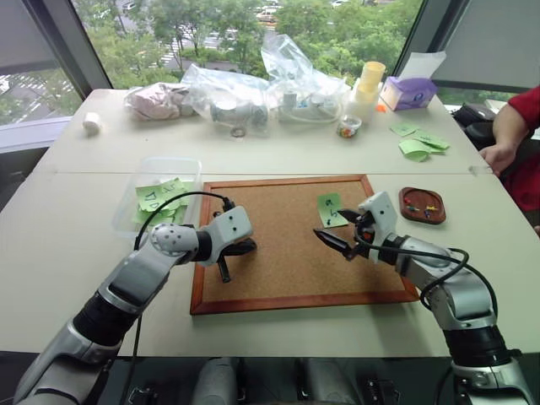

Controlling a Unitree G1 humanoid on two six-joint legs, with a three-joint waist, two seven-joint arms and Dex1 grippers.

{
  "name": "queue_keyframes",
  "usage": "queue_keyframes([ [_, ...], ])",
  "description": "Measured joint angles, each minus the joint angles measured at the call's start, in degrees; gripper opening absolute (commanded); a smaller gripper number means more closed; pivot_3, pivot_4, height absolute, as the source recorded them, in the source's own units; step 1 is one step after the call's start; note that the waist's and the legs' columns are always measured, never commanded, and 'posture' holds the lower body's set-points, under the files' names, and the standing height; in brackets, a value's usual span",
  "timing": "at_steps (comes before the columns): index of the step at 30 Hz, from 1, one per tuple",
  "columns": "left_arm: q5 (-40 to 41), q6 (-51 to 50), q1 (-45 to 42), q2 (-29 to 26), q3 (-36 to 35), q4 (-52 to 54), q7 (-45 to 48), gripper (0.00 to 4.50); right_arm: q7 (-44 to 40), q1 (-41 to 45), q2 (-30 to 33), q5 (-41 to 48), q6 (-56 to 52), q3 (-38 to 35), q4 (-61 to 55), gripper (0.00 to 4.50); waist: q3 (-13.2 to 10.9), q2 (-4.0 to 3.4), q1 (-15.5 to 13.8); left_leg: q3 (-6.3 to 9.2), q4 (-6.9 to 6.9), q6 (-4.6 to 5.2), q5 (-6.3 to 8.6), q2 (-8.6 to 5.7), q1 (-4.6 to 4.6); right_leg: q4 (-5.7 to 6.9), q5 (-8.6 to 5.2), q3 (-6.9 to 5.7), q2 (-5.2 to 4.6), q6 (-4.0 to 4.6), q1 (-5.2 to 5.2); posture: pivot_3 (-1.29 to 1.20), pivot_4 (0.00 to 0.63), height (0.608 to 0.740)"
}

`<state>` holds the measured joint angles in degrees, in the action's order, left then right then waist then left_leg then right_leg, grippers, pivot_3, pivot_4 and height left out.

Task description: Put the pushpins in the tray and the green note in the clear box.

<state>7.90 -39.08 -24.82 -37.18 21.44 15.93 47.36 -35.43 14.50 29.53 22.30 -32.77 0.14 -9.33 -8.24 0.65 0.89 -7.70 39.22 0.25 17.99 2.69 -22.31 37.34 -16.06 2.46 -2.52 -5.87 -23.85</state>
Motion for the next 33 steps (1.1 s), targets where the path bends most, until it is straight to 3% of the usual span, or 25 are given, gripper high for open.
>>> queue_keyframes([
  [5, -0.02, 0.0, 0.0, 0.07, 0.01, 0.01, -0.04, 0.0, -0.72, 1.51, -0.53, -1.42, 0.1, 1.69, 3.25, 4.47, 0.0, 0.0, 0.01, -0.01, 0.0, 0.0, 0.0, 0.0, 0.0, 0.0, 0.0, 0.0, 0.0, 0.0, 0.0, 0.0, 0.15, 0.735],
  [8, -0.03, -0.01, 0.0, 0.13, -0.02, -0.02, -0.08, 0.0, -1.09, 1.64, -0.89, -2.16, 0.64, 2.0, 4.94, 3.73, 0.0, 0.0, -0.02, -0.01, 0.0, -0.01, 0.0, -0.01, 0.0, 0.0, 0.0, 0.0, 0.0, 0.0, 0.0, 0.0, 0.15, 0.735],
  [15, -0.13, -0.01, 0.08, 0.12, -0.1, -0.01, -0.09, 0.0, -1.74, 1.71, -0.99, -3.74, 2.07, 1.32, 6.78, 0.32, 0.01, 0.02, 0.02, 0.0, 0.0, -0.01, -0.01, 0.0, 0.0, 0.0, 0.0, 0.0, 0.0, 0.0, 0.0, 0.0, 0.15, 0.735],
  [16, -0.14, -0.01, 0.1, 0.1, -0.13, -0.01, -0.08, 0.0, -1.63, 1.71, -0.99, -3.94, 2.12, 1.05, 7.0, 0.04, 0.01, 0.02, 0.03, 0.0, 0.0, -0.02, -0.01, 0.0, 0.0, 0.0, 0.0, 0.0, 0.0, 0.0, 0.0, 0.0, 0.15, 0.735],
  [33, -0.57, 0.78, 0.37, -0.07, -0.1, 0.08, 0.4, 0.0, 0.09, 0.62, -2.12, -1.87, 2.86, -3.09, 2.58, 0.04, 0.01, 0.0, 0.03, -0.01, 0.0, -0.04, -0.02, 0.01, -0.03, 0.0, 0.0, 0.0, 0.0, 0.0, -0.04, 0.0, 0.15, 0.735],
])
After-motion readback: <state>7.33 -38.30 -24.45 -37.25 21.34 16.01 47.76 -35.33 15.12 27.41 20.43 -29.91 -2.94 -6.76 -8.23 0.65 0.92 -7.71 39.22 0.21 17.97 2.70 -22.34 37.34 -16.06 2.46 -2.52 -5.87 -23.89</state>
